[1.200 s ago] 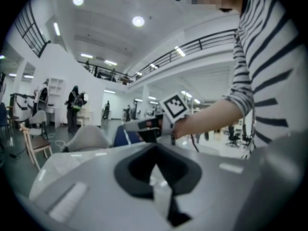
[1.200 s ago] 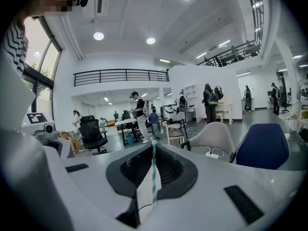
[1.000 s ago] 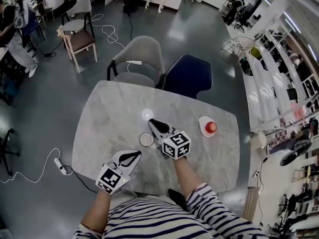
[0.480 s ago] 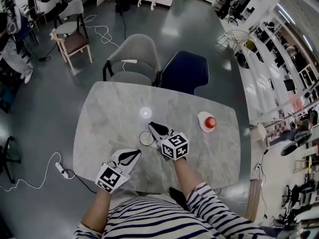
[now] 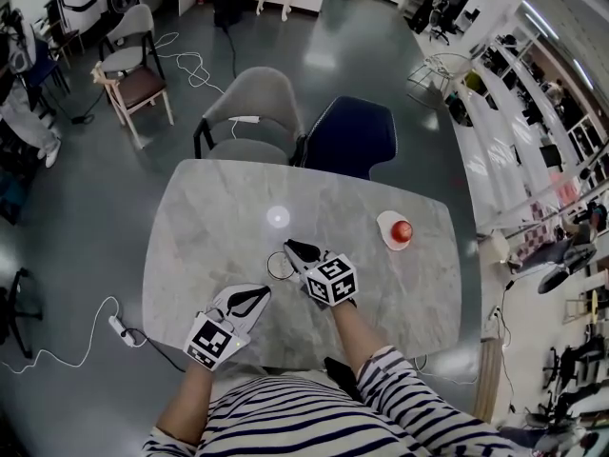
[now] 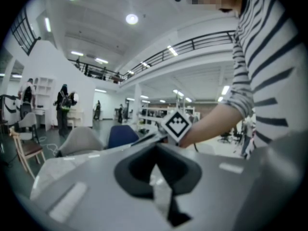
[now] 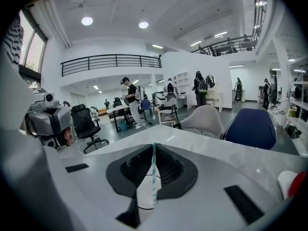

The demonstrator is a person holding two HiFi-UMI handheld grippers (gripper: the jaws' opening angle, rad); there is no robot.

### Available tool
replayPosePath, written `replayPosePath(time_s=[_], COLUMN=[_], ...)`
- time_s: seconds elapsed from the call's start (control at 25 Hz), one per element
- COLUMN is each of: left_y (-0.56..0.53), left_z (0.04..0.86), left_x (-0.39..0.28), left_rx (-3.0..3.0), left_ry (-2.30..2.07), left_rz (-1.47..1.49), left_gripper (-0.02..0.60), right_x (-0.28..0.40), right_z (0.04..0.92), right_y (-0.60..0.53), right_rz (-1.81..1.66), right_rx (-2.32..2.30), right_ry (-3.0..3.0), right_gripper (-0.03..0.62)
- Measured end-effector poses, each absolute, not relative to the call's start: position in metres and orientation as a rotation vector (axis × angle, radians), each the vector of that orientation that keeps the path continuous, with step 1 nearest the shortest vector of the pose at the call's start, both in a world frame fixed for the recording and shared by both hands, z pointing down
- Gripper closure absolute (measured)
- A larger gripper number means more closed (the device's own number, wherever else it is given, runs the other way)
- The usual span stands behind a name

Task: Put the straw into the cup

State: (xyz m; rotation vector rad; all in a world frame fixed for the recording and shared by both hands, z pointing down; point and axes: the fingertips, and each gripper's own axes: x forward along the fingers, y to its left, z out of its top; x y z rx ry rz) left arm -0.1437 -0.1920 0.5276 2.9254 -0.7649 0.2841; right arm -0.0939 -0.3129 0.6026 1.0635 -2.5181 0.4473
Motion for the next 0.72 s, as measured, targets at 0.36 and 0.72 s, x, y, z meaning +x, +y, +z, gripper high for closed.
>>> replayPosePath(time_s=[0.36,0.72], left_y=[-0.1902,-0.1867], left_z=[0.5274,0.5280], left_x=[-0.1498,-0.1499], left_rx=[2.919,2.925], left_ry=[-0.776,-0.771], left_rz=[0.277,0.275], left_gripper=[0.574,0.574], right_x=[-0.0955,-0.0979], right_z=[0.6037,0.6040], right_y=[-0.3153,-0.3144], right_rz=[0.452,0.469], right_rx=[1.074,1.059], right_ry=[-2.509,-2.501], right_gripper=[0.568,0.568])
